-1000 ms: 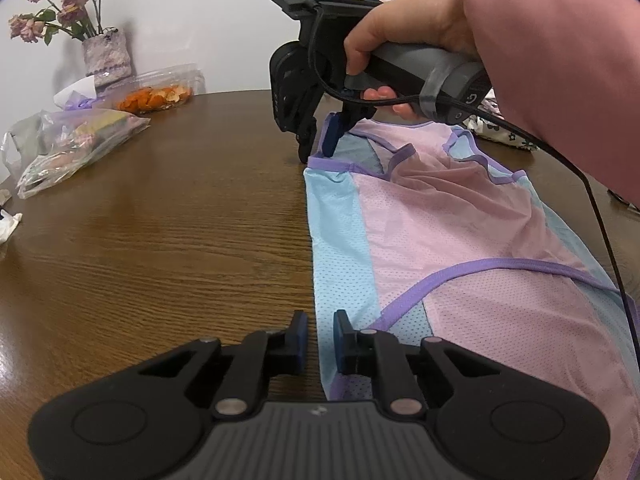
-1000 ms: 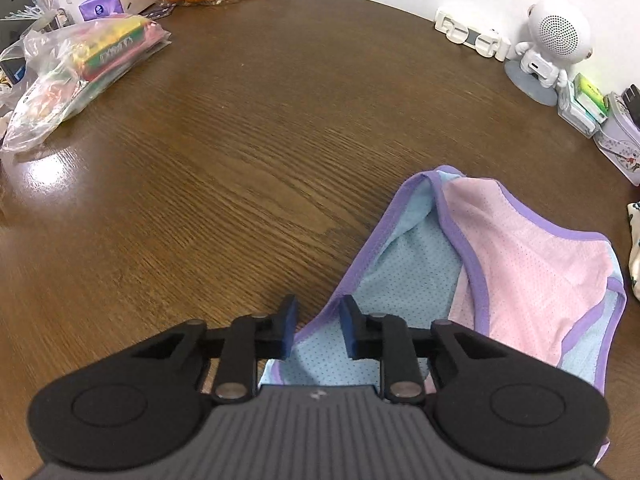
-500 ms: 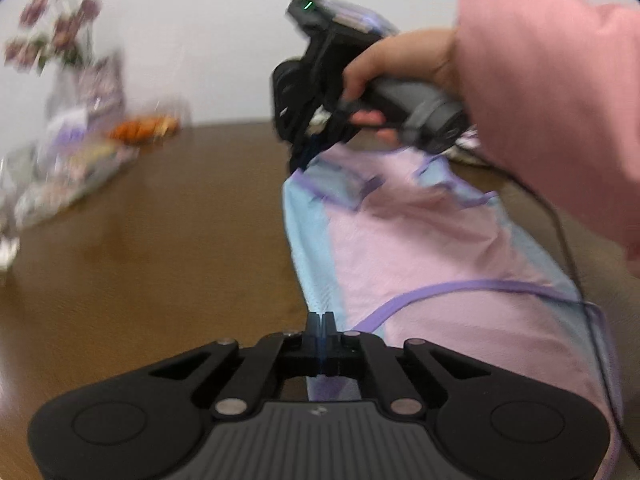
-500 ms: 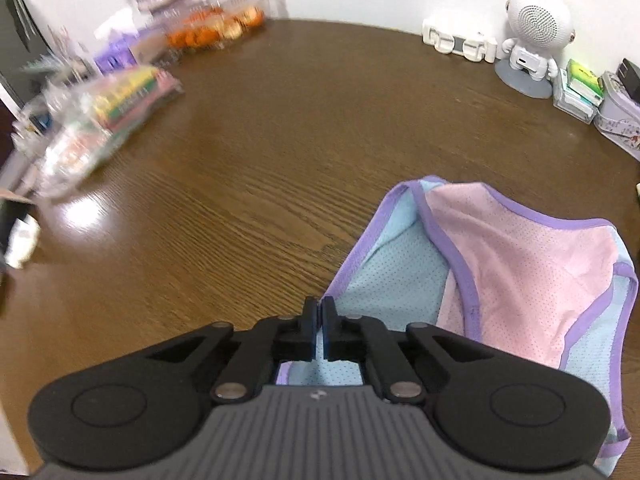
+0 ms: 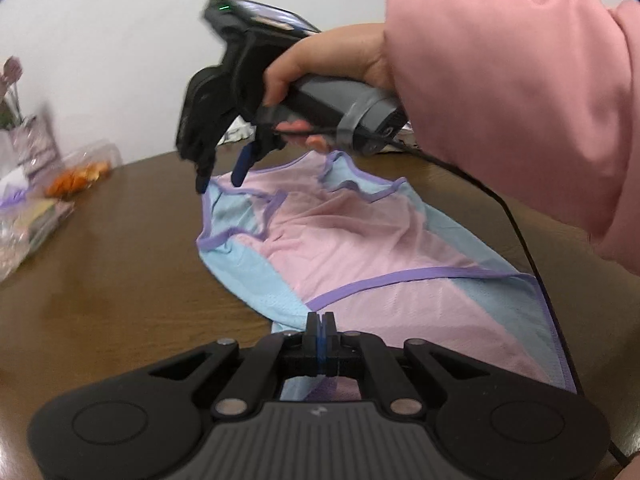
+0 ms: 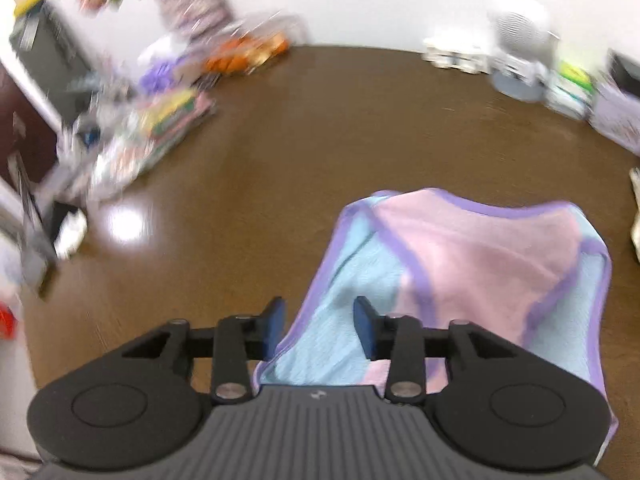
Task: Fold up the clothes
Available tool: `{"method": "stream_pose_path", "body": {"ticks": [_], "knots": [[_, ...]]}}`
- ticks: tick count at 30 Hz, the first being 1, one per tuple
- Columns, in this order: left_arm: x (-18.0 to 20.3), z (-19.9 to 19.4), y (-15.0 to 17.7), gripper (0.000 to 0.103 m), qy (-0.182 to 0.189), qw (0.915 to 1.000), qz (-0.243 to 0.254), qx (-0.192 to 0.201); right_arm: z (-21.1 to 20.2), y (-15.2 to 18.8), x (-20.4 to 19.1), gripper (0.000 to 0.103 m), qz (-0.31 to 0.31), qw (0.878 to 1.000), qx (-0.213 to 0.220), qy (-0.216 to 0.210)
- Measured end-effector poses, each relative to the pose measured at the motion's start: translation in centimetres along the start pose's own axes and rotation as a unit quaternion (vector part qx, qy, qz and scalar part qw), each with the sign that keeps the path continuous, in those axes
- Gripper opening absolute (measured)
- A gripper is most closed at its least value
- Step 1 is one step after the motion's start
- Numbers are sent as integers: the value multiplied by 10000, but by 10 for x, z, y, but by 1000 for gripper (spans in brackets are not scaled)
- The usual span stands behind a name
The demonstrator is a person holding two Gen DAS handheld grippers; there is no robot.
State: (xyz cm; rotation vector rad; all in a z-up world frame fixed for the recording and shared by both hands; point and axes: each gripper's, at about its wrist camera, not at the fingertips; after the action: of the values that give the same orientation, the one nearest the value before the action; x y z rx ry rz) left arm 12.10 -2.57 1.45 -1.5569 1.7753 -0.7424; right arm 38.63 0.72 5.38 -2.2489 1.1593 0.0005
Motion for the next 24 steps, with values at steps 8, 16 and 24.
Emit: {"method": "stream_pose_path", "body": {"ticks": [8,16,24], "knots": [[-5,0,5,0,65,9999,-40,-68,51,-1,-39,26,-237,9943,-547,885],[-1,-12,-2,0,-232,9982,435,338,17,-8,-16,1,49,9990,-141,419],[47,-7,-9,0,146,9857,1626,408,-28,4,70,1,674,9972,338,26]]}}
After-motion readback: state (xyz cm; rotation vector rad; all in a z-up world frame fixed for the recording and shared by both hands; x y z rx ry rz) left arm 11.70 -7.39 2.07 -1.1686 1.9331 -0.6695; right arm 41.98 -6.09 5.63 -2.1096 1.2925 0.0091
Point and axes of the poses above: each gripper's, at about its wrist camera, not at the fingertips, and z roughly the way its jaws point, x to its right, y to its underside, and after that the axes turned 2 degrees about -y, right-handed
